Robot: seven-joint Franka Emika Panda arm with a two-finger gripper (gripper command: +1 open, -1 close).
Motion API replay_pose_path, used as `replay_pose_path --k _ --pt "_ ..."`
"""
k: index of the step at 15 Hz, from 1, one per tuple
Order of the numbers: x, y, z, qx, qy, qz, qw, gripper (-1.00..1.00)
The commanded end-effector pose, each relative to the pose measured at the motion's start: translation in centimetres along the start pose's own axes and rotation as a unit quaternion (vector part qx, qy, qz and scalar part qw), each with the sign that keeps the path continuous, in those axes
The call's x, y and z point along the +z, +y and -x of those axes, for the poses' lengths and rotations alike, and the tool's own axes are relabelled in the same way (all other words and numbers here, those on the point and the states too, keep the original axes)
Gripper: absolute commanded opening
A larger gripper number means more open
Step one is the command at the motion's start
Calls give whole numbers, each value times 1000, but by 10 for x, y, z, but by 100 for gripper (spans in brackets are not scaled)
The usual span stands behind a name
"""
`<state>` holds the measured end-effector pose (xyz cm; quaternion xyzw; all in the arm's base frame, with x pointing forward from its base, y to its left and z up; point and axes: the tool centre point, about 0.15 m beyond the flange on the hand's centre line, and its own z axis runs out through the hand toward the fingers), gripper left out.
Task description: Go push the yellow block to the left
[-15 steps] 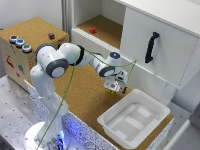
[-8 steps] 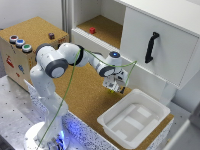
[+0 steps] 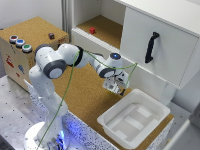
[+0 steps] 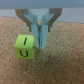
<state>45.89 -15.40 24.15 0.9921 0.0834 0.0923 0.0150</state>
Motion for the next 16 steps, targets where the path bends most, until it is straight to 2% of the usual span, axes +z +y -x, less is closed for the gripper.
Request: replay_pose_path --k 1,5,16 --pt "27 -10 -3 4 13 10 1000 -100" --pt "36 -15 1 10 8 7 1000 -100" --pt "32 -72 -20 2 20 -13 1000 -100"
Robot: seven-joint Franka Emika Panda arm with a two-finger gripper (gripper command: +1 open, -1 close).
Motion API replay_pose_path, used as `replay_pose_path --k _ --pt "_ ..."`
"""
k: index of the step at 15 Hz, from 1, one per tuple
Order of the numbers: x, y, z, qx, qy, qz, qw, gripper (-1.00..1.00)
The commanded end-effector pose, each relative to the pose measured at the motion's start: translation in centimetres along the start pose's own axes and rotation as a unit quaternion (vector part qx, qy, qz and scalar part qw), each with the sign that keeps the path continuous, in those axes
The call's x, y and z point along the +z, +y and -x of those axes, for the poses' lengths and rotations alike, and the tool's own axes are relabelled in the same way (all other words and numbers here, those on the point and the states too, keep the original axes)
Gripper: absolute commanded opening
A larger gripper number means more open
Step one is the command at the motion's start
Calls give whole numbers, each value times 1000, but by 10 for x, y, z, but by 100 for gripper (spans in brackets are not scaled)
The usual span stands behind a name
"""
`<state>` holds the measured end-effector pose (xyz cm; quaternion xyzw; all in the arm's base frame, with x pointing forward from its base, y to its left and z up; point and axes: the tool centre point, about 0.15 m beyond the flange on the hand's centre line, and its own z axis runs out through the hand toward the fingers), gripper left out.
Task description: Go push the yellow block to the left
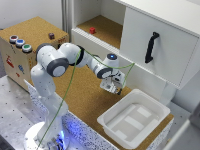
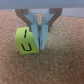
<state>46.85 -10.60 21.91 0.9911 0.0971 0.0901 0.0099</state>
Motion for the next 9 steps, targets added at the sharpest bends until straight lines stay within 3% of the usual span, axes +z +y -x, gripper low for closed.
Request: replay_pose_path --k 1,9 --pt "8 -31 -9 15 21 -8 1000 -100" --pt "-4 -91 -17 24 14 -12 1000 -100"
